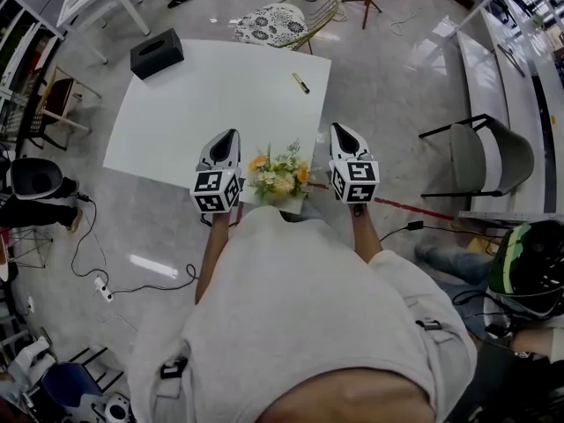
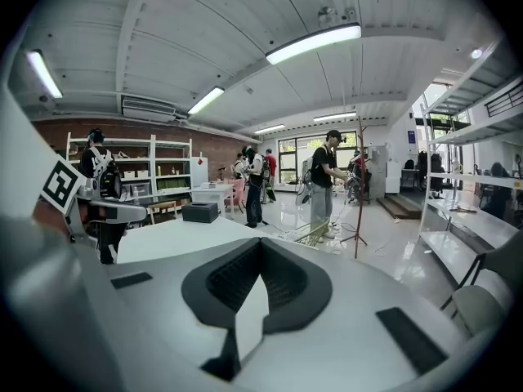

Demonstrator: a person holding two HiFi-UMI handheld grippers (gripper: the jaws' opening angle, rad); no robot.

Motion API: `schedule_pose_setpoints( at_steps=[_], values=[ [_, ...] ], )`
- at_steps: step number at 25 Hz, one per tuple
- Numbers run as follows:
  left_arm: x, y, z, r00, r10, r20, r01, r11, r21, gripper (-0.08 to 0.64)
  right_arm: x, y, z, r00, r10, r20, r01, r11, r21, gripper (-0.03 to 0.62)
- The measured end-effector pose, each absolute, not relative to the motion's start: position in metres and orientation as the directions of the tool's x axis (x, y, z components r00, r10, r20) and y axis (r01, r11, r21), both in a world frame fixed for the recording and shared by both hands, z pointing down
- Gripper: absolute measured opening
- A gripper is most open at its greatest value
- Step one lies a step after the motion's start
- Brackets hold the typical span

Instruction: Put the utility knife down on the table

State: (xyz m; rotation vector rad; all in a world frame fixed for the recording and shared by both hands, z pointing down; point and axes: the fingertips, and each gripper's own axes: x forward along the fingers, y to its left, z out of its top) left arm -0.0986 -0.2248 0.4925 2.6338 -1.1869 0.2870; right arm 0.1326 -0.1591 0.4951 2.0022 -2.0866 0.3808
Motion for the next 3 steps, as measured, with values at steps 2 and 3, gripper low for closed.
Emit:
schedule_pose_setpoints(
  at_steps=[2, 3],
  values=[
    [-0.0984, -0.2244, 0.4940, 0.652, -0.707, 0.273, -0.754, -0.644, 0.133, 0.021, 0.1322, -0.1576, 0.4981, -0.043, -0.940, 0.338, -0.999, 0.034, -0.032, 0.031],
    [-0.0983, -0.2243, 0.4949, 0.653, -0.707, 0.272, -0.753, -0.644, 0.132, 0.021, 0.1320, -0.1570, 0.4996, -0.043, -0.940, 0.339, -0.999, 0.034, -0.032, 0.031]
  ],
)
